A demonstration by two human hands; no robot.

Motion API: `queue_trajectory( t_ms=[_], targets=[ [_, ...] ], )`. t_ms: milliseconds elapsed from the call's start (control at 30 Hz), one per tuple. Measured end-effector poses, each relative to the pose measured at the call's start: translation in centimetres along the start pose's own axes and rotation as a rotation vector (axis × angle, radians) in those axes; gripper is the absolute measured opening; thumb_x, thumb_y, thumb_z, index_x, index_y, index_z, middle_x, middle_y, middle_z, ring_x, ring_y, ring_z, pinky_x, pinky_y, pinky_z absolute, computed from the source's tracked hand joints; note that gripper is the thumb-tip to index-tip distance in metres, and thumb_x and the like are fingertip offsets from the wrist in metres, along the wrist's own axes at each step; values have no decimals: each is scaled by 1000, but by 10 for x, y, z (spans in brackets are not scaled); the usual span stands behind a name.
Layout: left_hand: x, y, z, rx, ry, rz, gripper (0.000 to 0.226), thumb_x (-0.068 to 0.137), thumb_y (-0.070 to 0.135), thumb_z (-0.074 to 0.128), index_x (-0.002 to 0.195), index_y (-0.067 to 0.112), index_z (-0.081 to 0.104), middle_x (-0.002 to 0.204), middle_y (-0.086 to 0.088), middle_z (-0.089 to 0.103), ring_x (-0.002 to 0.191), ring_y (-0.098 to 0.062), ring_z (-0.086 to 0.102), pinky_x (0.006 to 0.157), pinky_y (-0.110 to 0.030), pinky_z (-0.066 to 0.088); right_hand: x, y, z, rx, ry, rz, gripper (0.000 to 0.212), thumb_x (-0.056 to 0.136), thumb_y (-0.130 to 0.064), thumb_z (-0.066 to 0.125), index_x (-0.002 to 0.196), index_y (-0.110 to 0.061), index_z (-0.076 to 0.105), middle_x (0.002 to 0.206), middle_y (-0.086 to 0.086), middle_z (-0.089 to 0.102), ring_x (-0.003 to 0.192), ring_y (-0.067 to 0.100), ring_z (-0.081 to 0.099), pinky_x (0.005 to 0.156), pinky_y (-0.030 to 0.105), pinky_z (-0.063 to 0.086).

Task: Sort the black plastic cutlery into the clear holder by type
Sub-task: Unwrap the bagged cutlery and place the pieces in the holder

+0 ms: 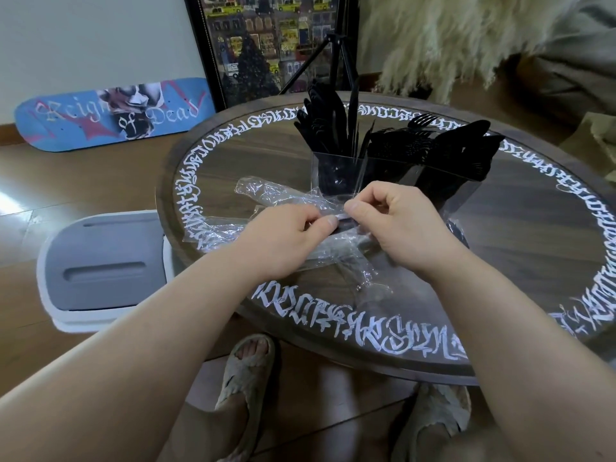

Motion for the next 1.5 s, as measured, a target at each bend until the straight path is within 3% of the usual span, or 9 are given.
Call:
queue_trajectory(
  t_ms=[100,233,500,700,900,1033,1133,1300,1500],
  targets=[
    [0,2,2,12,5,6,38,93,54,40,79,24,57,63,8,50,63,-10,49,60,-32,41,0,-1,0,-20,-7,-5,18,82,-32,70,73,-18,62,62,-11,58,51,1,47,49,16,36],
    [3,2,3,47,25,8,31,93,53,42,88,27,59,67,10,52,65,-7,49,59,-28,37,-1,-1,2,-97,-22,-9,19,77,-32,74,75,-19,60,72,-6,61,70,12,56,64,27,46],
    [4,4,3,40,82,-6,30,95,47,46,85,23,61,65,7,54,63,-9,51,57,-29,38,0,8,-3,-37,25,86,24,82,-6,52,87,-29,56,82,5,67,66,18,69,66,43,59],
    [3,3,-5,-9,124,-31,35,97,44,45,66,27,47,56,8,46,55,-6,44,53,-25,30,5,16,-17,132,170,175,26,85,-2,50,89,-26,61,71,4,70,53,12,63,58,34,54],
    [3,4,-3,-12,113,-42,35,97,44,45,74,20,54,60,6,48,58,-10,46,56,-28,36,4,17,-22,-138,270,142,9,85,-17,60,86,-25,59,70,-7,62,74,14,60,69,27,47],
    [4,1,-3,7,133,-65,38,97,43,44,78,13,57,58,5,48,58,-11,47,57,-29,38,-2,-1,-28,-172,416,1,4,83,-21,63,79,-23,61,77,-8,61,71,7,54,69,22,42],
    [4,-1,-3,15,166,-88,37,97,43,45,73,16,54,57,5,49,58,-11,48,58,-29,39,-6,-10,-16,-162,313,-52,9,84,-22,63,75,-22,65,68,-13,62,65,3,55,66,18,44],
    [4,2,-3,-19,203,-107,38,97,42,44,66,21,48,57,6,48,58,-11,48,56,-29,37,-4,-3,-1,-226,133,0,12,90,-24,58,93,-26,69,78,-20,60,81,6,59,76,24,46],
    [2,8,-3,-42,180,-68,44,101,38,35,76,6,54,75,-10,62,69,-22,54,67,-35,44,3,6,-7,69,130,135,15,88,-18,57,82,-24,69,81,-1,70,59,12,54,61,29,49]
  ],
)
Point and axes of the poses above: each hand's wrist, its own x-axis towards the middle knuckle, its own z-axis out of the palm, y = z × x, the point moved 4 cm from there along x, towards the middle knuckle
